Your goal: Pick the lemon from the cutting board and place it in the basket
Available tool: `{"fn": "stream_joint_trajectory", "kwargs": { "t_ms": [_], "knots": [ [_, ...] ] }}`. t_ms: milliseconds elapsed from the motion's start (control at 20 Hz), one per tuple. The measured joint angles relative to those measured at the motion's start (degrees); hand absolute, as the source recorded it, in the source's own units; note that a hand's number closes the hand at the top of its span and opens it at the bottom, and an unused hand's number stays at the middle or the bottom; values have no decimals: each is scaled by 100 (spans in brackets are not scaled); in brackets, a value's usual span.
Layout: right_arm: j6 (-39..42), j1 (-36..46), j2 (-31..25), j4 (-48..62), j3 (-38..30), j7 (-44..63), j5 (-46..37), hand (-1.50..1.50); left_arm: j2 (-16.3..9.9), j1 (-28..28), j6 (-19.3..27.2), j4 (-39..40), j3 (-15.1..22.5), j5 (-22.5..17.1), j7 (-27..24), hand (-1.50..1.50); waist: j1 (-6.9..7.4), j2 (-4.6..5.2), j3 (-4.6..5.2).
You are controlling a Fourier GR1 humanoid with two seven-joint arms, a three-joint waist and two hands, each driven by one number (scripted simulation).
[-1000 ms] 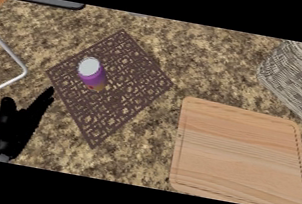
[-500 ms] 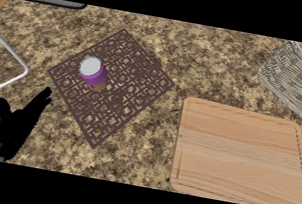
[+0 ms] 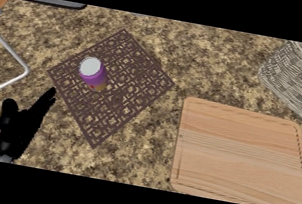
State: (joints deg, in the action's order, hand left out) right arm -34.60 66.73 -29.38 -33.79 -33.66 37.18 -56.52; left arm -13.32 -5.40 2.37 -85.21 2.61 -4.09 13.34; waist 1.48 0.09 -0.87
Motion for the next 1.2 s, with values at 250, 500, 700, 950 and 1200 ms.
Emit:
{"fn": "stream_joint_trajectory", "kwargs": {
  "t_ms": [250,500,700,950,1200],
  "knots": [
    [-165,-263,-123,233,-124,-275,196,150,-7,-41,-39,-8,-52,7,-59,0,-13,-14,4],
    [-76,-559,-424,613,69,-1,-179,-150,-37,-35,-103,-23,-100,-33,45,0,-42,-18,12],
    [158,-657,-598,741,238,-120,-287,-150,-22,-11,-94,-31,-118,-12,138,0,-53,-26,14],
    [224,-828,-767,601,252,-402,-140,-150,-6,-6,-147,-5,-160,-27,164,0,-89,-48,14],
    [21,-992,-732,130,204,-379,54,-150,6,-152,-149,-70,-210,2,58,0,-135,-75,18]
  ]
}}
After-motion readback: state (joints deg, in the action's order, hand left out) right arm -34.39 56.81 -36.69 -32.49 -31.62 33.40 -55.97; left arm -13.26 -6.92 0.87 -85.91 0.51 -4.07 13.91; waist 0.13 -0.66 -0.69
